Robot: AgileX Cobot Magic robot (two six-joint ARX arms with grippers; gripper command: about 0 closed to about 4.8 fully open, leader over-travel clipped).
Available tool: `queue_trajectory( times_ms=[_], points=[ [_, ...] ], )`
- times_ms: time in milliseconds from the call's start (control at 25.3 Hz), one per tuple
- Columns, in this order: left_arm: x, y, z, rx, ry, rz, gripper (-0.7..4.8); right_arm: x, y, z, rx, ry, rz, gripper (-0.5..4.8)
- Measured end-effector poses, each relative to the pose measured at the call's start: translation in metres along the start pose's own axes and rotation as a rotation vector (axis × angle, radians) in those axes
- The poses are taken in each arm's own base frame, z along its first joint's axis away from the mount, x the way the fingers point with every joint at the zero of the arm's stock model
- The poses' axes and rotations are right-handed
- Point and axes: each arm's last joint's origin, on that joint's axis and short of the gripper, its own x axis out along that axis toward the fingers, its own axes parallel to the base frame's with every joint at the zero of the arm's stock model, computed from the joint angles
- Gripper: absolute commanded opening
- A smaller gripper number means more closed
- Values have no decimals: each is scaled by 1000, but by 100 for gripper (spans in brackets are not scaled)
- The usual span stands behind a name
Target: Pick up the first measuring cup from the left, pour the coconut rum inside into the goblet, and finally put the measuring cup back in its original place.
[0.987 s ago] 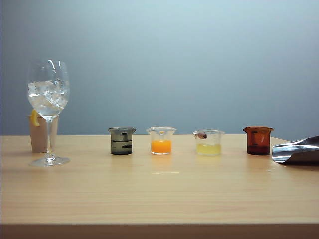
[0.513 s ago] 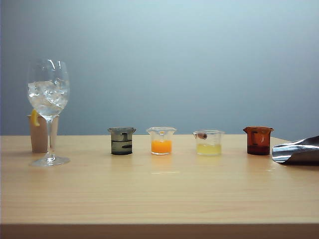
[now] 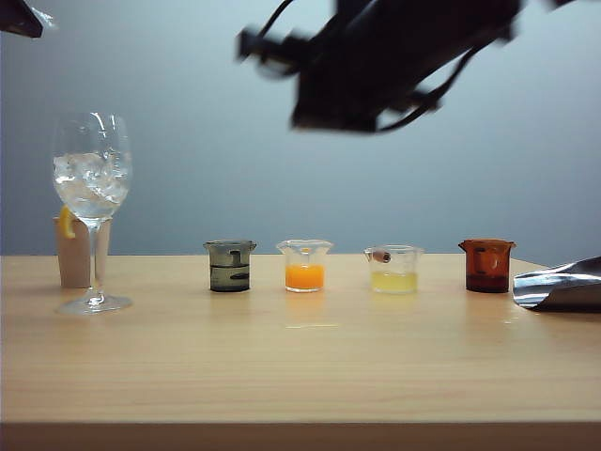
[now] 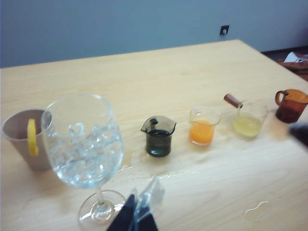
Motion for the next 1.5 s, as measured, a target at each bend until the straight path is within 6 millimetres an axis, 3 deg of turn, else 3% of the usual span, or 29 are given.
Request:
queue_trajectory(
  times_ms=[276,395,513,632,711,790,1184,1500],
  points=[
    [0,-8,-1,11,9,-53,-3,58,24,-24,-10,60,14,-9],
    [0,-8,-5,-2,54,-55,-4,92,30,-47,10,99,-52,-9],
    [0,-8,-9,-3,90,-49,-3,107,35,-52,14,94,-68,3],
    [-1,-8,-11,-4,111,-50,-4,125,41,-55,15,72,-104,177],
    [-1,-8,-11,-5,120,-50,-4,133,43,-59,14,66,-131,345],
    [-1,-8,-12,-5,125,-50,-4,139,42,-62,15,68,-140,445],
    [-2,-8,-19,-4,204,-51,-4,170,43,-79,13,95,-175,479],
    [-3,-8,-24,-4,254,-51,-4,185,21,-79,84,77,-247,479]
  ],
)
